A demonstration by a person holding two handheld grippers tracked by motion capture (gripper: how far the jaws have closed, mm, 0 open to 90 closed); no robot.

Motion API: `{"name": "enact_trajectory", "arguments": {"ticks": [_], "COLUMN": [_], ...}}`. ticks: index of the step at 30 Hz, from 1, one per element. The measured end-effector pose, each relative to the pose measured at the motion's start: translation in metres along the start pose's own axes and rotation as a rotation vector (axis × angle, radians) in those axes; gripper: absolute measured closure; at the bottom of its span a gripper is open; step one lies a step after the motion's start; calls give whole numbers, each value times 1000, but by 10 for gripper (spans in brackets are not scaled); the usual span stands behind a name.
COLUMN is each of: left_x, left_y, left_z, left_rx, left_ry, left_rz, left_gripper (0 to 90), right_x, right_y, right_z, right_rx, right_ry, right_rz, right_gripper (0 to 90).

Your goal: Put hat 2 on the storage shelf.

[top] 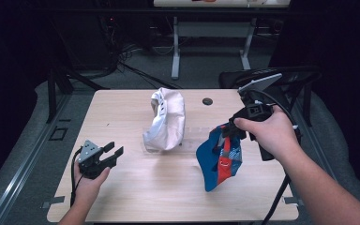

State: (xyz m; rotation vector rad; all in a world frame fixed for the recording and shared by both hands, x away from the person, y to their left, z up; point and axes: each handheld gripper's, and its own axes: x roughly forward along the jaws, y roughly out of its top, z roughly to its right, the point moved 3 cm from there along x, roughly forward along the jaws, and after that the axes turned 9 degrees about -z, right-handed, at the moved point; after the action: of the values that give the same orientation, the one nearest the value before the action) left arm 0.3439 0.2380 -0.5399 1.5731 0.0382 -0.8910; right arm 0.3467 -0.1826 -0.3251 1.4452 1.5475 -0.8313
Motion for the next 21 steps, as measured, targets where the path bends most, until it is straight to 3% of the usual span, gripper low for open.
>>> {"name": "enact_trajectory", "arguments": {"ticks": [7,9,18,21], "left_x": [0,0,0,-1], "left_y": [0,0,0,0], "left_z": [0,-1,-1,-2], "left_rx": [-6,-6,-8,-5], "left_ry": [-3,-2,0,-1], "left_rz": [5,6,8,5], "left_gripper": [547,547,547,547], "right_x": [-5,-8,-13,-16], "right_y": [1,1,4,6], "right_z": [12,15,31,32], "right_rx": [44,68,98,97], "right_ry": [124,186,397,434], "right_rz": [16,13,73,88], "right_gripper": [776,776,777,777]}}
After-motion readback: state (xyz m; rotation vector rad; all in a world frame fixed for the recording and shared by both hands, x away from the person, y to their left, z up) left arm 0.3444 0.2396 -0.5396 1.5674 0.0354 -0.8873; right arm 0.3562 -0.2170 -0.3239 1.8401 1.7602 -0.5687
